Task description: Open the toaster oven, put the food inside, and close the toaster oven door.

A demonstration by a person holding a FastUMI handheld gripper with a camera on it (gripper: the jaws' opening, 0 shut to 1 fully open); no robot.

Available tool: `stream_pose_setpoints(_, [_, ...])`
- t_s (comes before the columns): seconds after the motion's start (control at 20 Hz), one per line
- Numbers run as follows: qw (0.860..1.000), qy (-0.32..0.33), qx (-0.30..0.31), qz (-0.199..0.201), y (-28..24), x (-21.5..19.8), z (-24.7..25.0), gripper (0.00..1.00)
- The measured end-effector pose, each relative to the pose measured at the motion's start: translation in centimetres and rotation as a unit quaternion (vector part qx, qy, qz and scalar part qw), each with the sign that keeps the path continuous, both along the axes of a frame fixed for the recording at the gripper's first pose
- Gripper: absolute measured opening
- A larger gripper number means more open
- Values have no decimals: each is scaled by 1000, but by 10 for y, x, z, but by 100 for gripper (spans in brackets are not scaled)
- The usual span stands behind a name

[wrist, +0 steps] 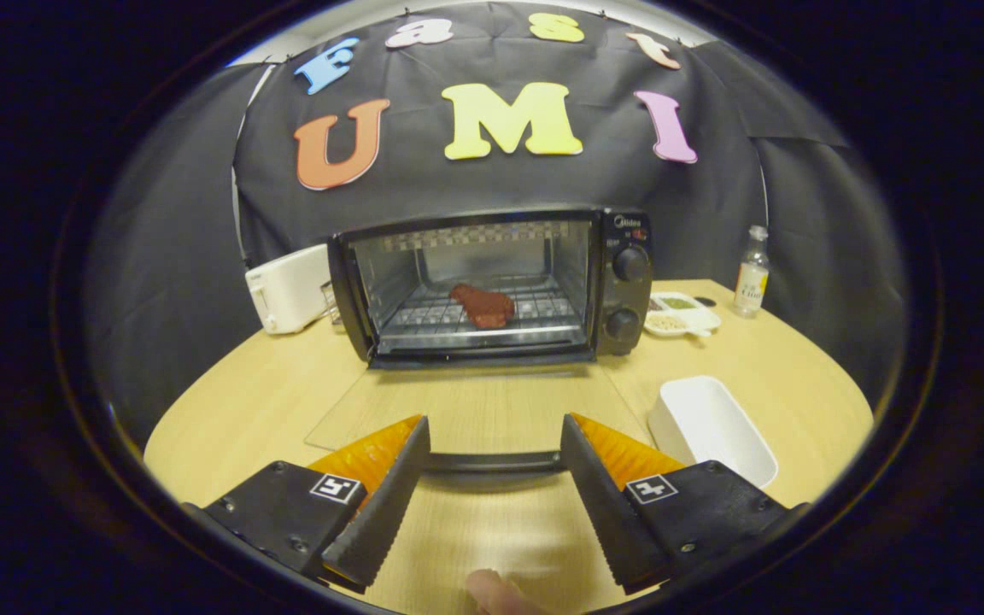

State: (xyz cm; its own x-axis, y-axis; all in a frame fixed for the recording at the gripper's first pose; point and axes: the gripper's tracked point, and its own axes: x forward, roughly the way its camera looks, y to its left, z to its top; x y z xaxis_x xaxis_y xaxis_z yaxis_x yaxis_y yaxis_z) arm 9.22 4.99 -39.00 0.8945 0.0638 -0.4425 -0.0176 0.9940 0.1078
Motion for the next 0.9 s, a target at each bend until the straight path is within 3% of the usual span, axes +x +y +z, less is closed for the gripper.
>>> stream_pose_setpoints(0.35, [999, 31, -17, 14, 17, -9, -36, 98])
stream_pose_setpoints(0.9, [1000, 9, -30, -1, 18, -4, 1, 97])
